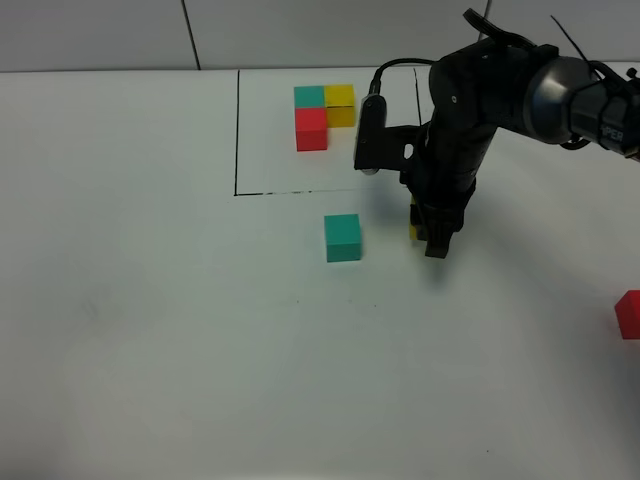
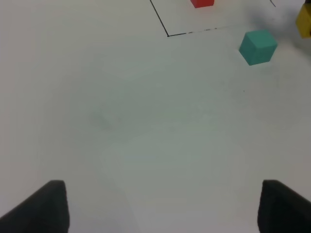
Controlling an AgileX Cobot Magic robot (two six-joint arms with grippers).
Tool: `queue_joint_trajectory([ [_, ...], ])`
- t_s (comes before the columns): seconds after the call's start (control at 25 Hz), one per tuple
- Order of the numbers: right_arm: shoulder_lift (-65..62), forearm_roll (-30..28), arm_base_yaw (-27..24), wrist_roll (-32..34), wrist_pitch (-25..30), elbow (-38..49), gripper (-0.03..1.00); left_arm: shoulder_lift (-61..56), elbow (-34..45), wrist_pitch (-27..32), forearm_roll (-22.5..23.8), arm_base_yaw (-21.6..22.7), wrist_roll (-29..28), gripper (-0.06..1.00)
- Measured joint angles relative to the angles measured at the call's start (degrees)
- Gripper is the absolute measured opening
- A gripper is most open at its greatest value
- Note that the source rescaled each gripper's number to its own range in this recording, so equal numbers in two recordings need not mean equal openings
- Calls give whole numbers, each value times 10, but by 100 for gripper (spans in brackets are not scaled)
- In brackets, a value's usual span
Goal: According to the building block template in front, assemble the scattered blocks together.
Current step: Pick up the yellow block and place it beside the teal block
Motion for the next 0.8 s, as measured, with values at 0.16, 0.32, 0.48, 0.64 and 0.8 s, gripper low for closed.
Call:
queue_joint_trajectory([
  [0.16,28,27,4,-23,28,-31,1,0,0,0,0,0,0,80],
  [0.32,45,42,10,-37,34,-51,1,0,0,0,0,0,0,80],
  [0.48,65,46,15,-42,35,-71,1,0,0,0,0,0,0,80],
  [0.64,82,53,16,-52,39,-85,1,0,0,0,0,0,0,80],
  [0.8,83,75,16,-63,38,-87,1,0,0,0,0,0,0,80],
])
